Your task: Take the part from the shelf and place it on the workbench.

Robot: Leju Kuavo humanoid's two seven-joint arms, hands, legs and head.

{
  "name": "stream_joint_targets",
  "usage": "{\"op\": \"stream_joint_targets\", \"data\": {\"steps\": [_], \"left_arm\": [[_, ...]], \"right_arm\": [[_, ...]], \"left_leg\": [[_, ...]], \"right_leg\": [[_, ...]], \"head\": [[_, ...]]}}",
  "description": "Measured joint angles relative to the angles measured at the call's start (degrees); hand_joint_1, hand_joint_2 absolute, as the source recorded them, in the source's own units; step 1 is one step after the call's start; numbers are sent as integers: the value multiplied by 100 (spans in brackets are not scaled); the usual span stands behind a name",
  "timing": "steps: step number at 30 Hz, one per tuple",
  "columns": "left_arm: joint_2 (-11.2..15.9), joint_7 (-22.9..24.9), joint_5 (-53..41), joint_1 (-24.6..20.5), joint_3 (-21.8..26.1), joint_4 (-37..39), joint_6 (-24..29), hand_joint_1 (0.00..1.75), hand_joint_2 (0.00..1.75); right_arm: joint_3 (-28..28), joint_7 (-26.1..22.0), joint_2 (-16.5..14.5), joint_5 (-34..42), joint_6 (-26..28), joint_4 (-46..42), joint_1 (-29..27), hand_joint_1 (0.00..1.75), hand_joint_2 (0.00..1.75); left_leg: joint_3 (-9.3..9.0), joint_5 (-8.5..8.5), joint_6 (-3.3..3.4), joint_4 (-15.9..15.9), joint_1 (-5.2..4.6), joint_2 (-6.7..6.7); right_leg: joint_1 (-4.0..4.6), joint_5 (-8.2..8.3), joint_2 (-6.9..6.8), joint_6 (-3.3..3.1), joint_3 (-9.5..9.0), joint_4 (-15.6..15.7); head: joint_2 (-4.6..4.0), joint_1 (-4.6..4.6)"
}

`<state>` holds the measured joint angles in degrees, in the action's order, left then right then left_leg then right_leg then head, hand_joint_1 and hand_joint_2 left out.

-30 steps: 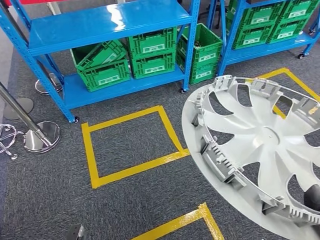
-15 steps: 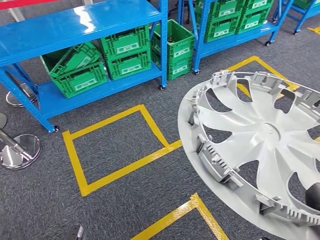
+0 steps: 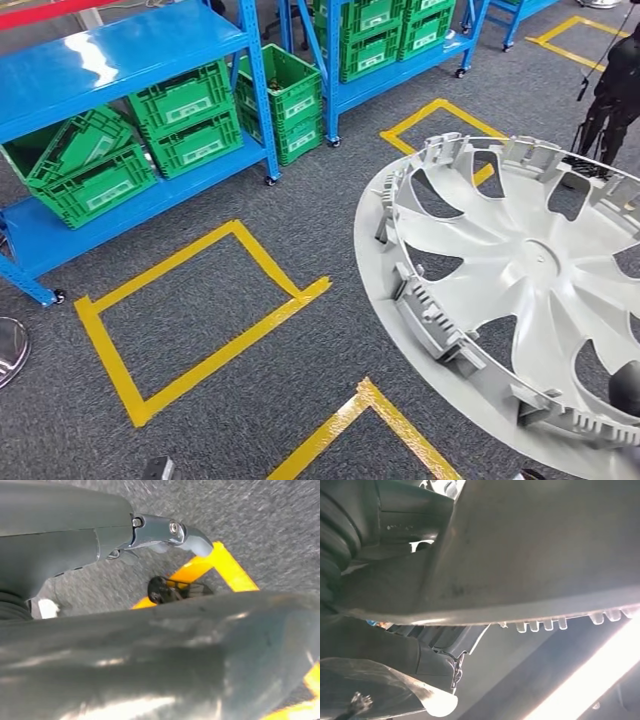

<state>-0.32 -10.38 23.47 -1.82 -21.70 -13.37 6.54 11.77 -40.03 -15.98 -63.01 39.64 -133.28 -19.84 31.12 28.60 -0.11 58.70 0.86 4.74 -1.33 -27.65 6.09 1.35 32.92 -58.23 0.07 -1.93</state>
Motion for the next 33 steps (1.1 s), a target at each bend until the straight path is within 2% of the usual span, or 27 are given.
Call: {"op": "stream_joint_targets", "data": {"steps": [2,3,4,6,7,8,9,10,11,12,14,15,17,18,19,21,22,23,24,25,26,27,28,30,31,32,33], "left_arm": [[-8,-2,-3,-24,2,1,3,0,0],[-11,-3,-8,-33,4,1,6,0,0],[-9,-5,-17,-40,8,1,9,0,0],[5,-6,-39,-40,16,1,23,0,0],[14,3,-50,-37,20,1,39,0,0],[20,19,-58,-38,23,1,61,0,0],[26,40,-66,-45,26,1,84,0,0],[30,75,-66,-60,30,1,118,0,0],[32,123,-55,-78,37,1,159,0,0],[35,187,-31,-95,53,1,208,0,0],[41,381,64,-118,113,7,298,0,0],[45,498,120,-123,157,14,317,0,0],[54,711,210,-127,248,30,308,0,0],[63,775,232,-130,288,34,295,0,0],[69,808,245,-129,319,38,284,0,0],[84,828,254,-122,363,48,267,0,0],[85,832,258,-112,380,56,262,0,0],[90,851,266,-99,396,65,251,0,0],[97,888,282,-86,414,75,231,0,0],[109,949,311,-70,437,86,205,0,0],[124,1020,347,-55,463,96,177,0,0],[143,1081,383,-39,495,110,156,0,0],[162,1125,421,-25,529,129,149,0,0],[200,1153,477,2,597,163,174,0,0],[218,1153,503,15,632,174,197,0,0],[229,1144,520,26,664,177,226,0,0],[236,1130,533,34,695,178,250,0,0]], "right_arm": [[1,-2,0,-2,1,0,-5,175,175],[2,-3,0,-2,1,-1,-10,175,175],[1,-5,0,0,1,-1,-6,175,175],[0,-5,0,4,1,-2,10,175,175],[2,-4,0,4,1,-2,15,175,175],[6,-3,0,4,1,-2,10,175,175],[11,-2,0,2,1,-2,-1,175,175],[16,-2,0,0,1,-2,-12,175,175],[18,-1,0,-2,1,-2,-20,175,175],[19,-1,0,-2,1,-2,-22,175,175],[19,-1,0,-1,1,-3,-22,175,175],[20,-1,0,1,1,-4,-25,175,175],[23,1,0,7,1,-4,-38,175,175],[24,1,0,10,1,-4,-44,175,175],[21,1,0,14,1,-3,-45,175,175],[12,0,0,17,1,-2,-41,175,175],[8,0,0,17,1,-1,-39,175,175],[7,0,0,21,1,3,-38,175,175],[7,-1,0,30,1,9,-38,175,175],[5,-1,0,45,1,19,-36,175,175],[4,-1,0,65,1,31,-30,175,175],[2,-1,0,83,1,43,-22,175,175],[1,-1,0,99,1,56,-8,175,175],[-3,-2,1,121,1,75,25,175,175],[-3,-1,2,129,1,83,33,175,175],[-3,0,2,136,1,88,33,175,175],[-2,0,3,140,1,91,22,175,175]], "left_leg": [[0,-12,56,-49,-7,-118],[-4,-31,95,-76,-4,-183],[-8,-50,134,-103,0,-259],[-7,-59,179,-119,-16,-412],[-4,-55,190,-117,-31,-499],[-5,-51,195,-115,-45,-582],[-8,-47,199,-114,-56,-661],[-13,-42,200,-113,-64,-730],[-22,-35,197,-112,-71,-790],[-33,-24,186,-108,-82,-846],[-42,3,142,-84,-114,-943],[-46,11,118,-76,-128,-995],[-57,24,72,-73,-130,-1097],[-54,72,44,-35,-122,-1067],[-10,180,12,92,-109,-974],[225,545,-37,684,-78,-696],[389,723,-48,1069,-68,-613],[519,820,-54,1369,-62,-574],[581,811,-56,1504,-60,-557],[552,685,-52,1427,-57,-544],[438,477,-43,1154,-49,-515],[287,261,-31,782,-36,-429],[147,101,-17,434,-18,-283],[2,17,4,47,0,-63],[-6,35,17,12,-6,-40],[-9,34,43,-17,-10,-97],[-11,15,77,-36,-11,-163]], "right_leg": [[-29,25,77,83,73,4],[-26,-12,-2,111,122,-44],[-15,-111,-137,127,213,-198],[5,-448,-458,144,521,-834],[7,-604,-529,150,695,-1215],[7,-679,-559,154,809,-1479],[8,-652,-576,152,827,-1549],[9,-527,-597,142,727,-1390],[15,-344,-654,124,527,-1040],[34,-208,-784,103,302,-634],[80,-82,-982,37,-12,-85],[102,-94,-1013,7,-55,-3],[105,-64,-890,-53,-45,14],[94,-46,-831,-84,-40,27],[80,-27,-778,-116,-36,41],[62,-1,-669,-159,-27,54],[62,4,-606,-170,-20,53],[63,8,-533,-175,-16,51],[64,11,-458,-177,-15,47],[64,13,-376,-178,-16,41],[63,14,-297,-176,-19,33],[61,14,-221,-171,-18,24],[68,15,-146,-152,-5,6],[62,36,-8,-84,61,-22],[51,57,56,-38,97,-26],[34,77,117,3,129,-21],[27,69,89,35,162,-37]], "head": [[0,-3],[0,9],[0,26],[0,57],[0,63],[0,61],[0,62],[0,63],[0,63],[0,64],[0,62],[0,60],[0,61],[0,54],[0,45],[0,19],[0,13],[0,11],[0,12],[0,10],[0,10],[0,10],[0,12],[0,16],[0,16],[0,16],[0,18]]}}
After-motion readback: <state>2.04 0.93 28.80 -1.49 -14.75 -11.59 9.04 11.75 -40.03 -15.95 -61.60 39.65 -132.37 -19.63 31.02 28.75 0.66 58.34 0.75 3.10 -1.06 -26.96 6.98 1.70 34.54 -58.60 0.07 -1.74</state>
